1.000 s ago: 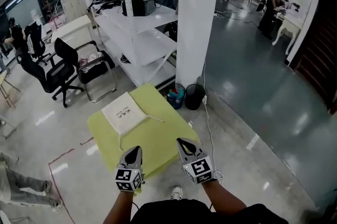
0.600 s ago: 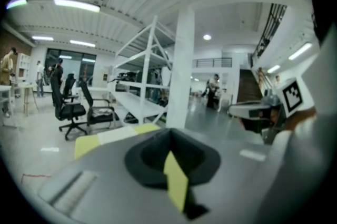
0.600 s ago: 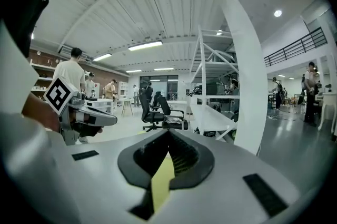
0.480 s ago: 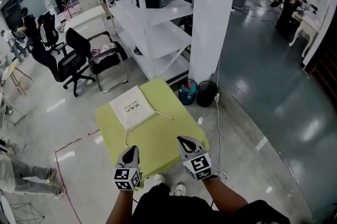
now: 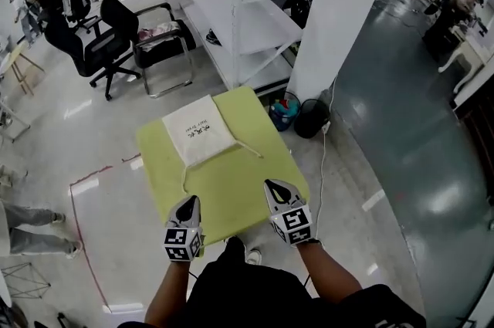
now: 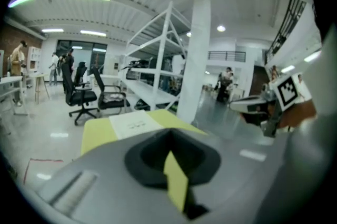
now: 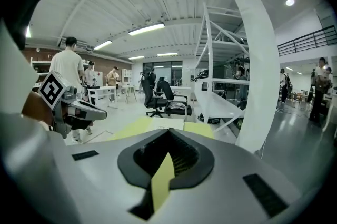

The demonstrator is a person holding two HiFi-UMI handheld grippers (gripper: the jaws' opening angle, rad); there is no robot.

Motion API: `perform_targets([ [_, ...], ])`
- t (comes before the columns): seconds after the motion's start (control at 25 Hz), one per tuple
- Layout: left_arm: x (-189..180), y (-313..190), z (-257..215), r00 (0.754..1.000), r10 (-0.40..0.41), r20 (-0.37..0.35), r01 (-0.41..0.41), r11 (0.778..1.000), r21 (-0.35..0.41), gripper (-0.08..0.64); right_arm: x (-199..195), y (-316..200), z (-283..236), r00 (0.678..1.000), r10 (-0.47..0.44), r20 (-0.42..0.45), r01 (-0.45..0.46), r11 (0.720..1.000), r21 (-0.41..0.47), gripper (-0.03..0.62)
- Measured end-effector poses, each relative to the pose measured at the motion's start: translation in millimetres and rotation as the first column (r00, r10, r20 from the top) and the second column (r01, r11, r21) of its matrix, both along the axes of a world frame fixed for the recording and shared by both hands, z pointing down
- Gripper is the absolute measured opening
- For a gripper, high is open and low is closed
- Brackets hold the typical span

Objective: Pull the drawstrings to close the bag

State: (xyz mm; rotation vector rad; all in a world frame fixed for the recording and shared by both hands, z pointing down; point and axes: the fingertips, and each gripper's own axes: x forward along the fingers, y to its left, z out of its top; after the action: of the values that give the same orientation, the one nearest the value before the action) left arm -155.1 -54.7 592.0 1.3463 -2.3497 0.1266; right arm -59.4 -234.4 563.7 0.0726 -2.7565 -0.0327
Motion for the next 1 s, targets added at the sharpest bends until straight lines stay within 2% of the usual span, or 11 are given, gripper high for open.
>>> perform_targets([
  [0.32,-19,-20,45,0.997,0.006,-0.079,-0.010,0.998,-0.055,0.005,-43,-16,52,0.991,-0.046,-0.130,0.045,0.999,-0.009,-0.008],
  [0.52,-34,-13,74,0.993,-0.005,-0.119,-0.008,0.994,-0.110,0.005,-63,-12,82,0.969,-0.104,-0.223,0.102,0.995,-0.018,-0.008],
  [0.6,-42,-8,85,0.988,-0.035,-0.149,0.017,0.992,-0.126,0.005,-69,-13,93,0.960,-0.112,-0.256,0.110,0.994,-0.022,-0.008],
  [0.76,-64,10,104,0.967,-0.161,-0.199,0.127,0.977,-0.171,0.005,-82,-23,117,0.948,-0.090,-0.304,0.090,0.996,-0.017,-0.008],
  [1.0,-77,25,123,0.947,-0.238,-0.214,0.190,0.957,-0.221,0.005,-91,-39,147,0.926,-0.094,-0.367,0.092,0.995,-0.023,-0.008],
])
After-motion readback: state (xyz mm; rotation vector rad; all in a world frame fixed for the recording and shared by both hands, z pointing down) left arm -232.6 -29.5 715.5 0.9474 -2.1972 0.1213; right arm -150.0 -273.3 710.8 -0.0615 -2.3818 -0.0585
